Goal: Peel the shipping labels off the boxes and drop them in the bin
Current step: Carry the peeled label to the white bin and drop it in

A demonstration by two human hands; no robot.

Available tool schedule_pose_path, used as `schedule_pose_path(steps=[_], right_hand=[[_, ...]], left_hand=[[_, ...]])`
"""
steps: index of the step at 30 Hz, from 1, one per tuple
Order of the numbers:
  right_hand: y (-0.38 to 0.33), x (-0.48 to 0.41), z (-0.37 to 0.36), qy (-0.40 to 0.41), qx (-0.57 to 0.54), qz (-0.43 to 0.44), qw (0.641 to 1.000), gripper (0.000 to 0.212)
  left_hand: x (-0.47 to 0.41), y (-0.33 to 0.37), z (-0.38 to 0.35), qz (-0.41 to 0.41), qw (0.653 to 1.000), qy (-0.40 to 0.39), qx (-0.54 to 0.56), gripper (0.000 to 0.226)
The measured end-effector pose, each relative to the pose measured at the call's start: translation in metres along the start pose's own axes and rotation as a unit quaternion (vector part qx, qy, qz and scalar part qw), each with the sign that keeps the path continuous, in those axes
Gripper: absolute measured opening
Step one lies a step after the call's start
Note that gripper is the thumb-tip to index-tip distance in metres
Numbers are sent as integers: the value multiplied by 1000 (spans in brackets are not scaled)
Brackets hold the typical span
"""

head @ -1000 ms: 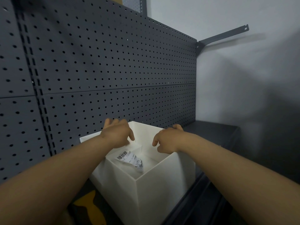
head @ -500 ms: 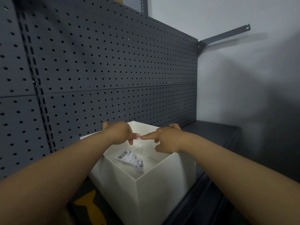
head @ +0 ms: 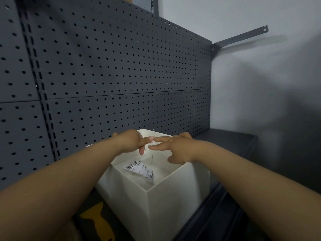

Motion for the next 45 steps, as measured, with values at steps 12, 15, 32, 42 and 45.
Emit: schedule_pose_path(steps=[12, 15, 32, 42, 45], right_hand=[[6, -8, -9, -9, -45, -15, 999, 65], [3, -3, 0, 7, -93, -7, 996, 50], [11, -1, 3, 53, -229, -24, 972, 18], [10, -4, -4, 18, -131, -40, 990, 23], [11, -4, -1, 45, -149, -42, 987, 20]], left_hand=[[-6, -7, 4, 11, 998, 28, -57, 64], [-6, -9, 5, 12, 992, 48, -115, 64], [-5, -9, -7, -32, 962, 78, -261, 61], [-5, -10, -8, -30, 964, 75, -253, 61], [-5, -10, -8, -32, 964, 74, -254, 62]])
Point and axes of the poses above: each hand's wrist, its own x-axis away from the middle knuckle, its own z-axis out of the back of the hand, y = z × x, the point moved 7 cm from there along -x, towards the middle knuckle, and after that the axes turned 14 degrees about x, right-handed, at the moved point
